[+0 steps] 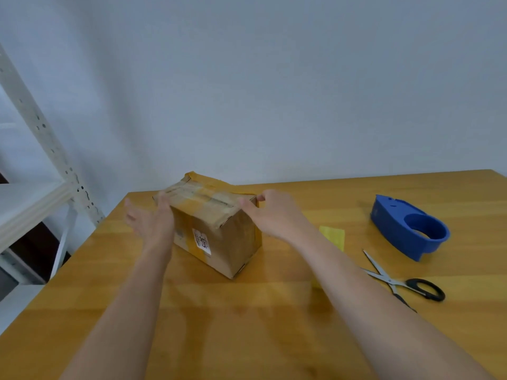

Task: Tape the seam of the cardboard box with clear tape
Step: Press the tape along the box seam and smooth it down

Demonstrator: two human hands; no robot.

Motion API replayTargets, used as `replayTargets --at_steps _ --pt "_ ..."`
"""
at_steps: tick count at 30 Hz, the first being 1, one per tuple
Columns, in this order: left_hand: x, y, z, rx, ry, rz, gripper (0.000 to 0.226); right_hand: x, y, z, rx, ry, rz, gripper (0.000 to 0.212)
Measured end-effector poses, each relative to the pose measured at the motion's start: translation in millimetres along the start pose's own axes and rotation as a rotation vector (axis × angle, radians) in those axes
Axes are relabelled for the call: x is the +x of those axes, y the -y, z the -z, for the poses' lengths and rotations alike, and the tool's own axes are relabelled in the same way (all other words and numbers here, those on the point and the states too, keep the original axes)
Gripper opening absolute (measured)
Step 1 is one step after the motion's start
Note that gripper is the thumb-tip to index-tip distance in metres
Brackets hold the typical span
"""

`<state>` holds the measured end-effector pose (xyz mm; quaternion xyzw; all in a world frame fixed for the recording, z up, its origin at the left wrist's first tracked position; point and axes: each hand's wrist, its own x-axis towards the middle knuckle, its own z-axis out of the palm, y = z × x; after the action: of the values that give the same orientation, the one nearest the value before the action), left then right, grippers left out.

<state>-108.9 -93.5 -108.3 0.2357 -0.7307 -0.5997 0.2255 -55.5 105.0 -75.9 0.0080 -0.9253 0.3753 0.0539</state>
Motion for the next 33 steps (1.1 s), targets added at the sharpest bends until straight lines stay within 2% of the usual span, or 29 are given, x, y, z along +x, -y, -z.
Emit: replayTargets --at_steps 4,8,12,19,24,27,30,33 --pt "21.9 3.8 -4.5 -0.096 0.167 0.026 0.075 6.5 -6.5 -2.0 0.036 0.026 -0.022 0.056" --pt "37.1 11.8 -6.5 -0.032 0.302 -0.024 0.08 11.0 -7.0 0.3 0.048 0.067 -0.011 0.053" --pt "38.9 16.5 -9.0 0.09 0.301 -0.026 0.072 15.1 -6.9 6.8 0.03 0.071 -0.007 0.046" --pt "29.8 15.1 -26.8 0.083 0.309 -0.048 0.043 32.5 -10.6 11.6 -0.062 0.049 -0.046 0.042" --pt "27.6 5.8 -41.6 0.062 0.282 -0.126 0.046 45.5 -8.6 36.3 0.058 0.013 -0.025 0.048" --pt "24.9 -0.2 -55.7 0.083 0.285 -0.165 0.054 55.1 -11.0 48.7 0.107 -0.06 -0.002 0.06" --pt "23.3 -1.4 -69.4 0.077 0.296 -0.173 0.054 71.8 -22.3 47.6 0.126 -0.071 -0.032 0.05" --pt "22.0 1.8 -79.5 0.098 0.335 -0.155 0.053 80.0 -34.8 41.7 0.119 -0.033 -0.106 0.05"
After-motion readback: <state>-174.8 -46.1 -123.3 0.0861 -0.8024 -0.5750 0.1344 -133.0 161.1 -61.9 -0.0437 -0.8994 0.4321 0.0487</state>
